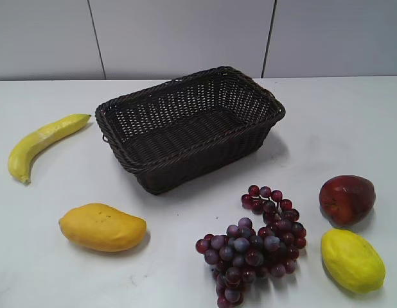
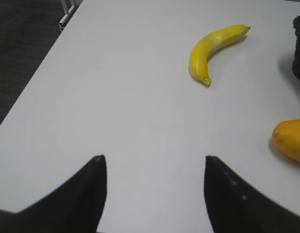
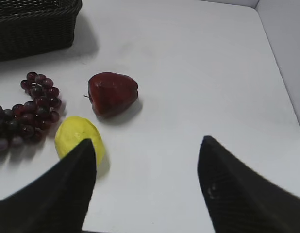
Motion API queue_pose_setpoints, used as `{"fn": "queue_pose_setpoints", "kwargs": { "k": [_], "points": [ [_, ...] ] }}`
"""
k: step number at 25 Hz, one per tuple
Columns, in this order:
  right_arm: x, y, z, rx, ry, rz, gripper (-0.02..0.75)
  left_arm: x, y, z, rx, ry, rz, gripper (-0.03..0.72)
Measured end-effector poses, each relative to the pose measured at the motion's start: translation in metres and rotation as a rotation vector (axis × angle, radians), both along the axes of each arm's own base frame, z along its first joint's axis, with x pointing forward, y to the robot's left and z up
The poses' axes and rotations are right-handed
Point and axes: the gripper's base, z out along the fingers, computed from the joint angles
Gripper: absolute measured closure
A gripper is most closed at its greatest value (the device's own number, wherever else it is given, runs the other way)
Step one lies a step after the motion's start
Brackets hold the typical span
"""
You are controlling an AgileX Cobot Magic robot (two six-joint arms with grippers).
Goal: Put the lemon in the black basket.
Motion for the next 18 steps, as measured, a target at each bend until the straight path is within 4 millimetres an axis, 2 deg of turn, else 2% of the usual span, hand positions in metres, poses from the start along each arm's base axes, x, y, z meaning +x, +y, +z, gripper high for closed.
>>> {"fn": "queue_pose_setpoints", "kwargs": {
  "k": [11,14,18],
  "points": [
    [0.002,0.0,0.0,0.002,0.009,0.002,0.239,0.0,0.0,0.0,0.0,0.0,0.0,0.218],
    [0.014,0.001,0.001,-0.005,0.095,0.004,0.239,0.0,0.0,0.0,0.0,0.0,0.0,0.218],
    [0.039,0.007,0.005,0.01,0.259,0.036,0.239,0.0,0.0,0.0,0.0,0.0,0.0,0.218]
  ]
}}
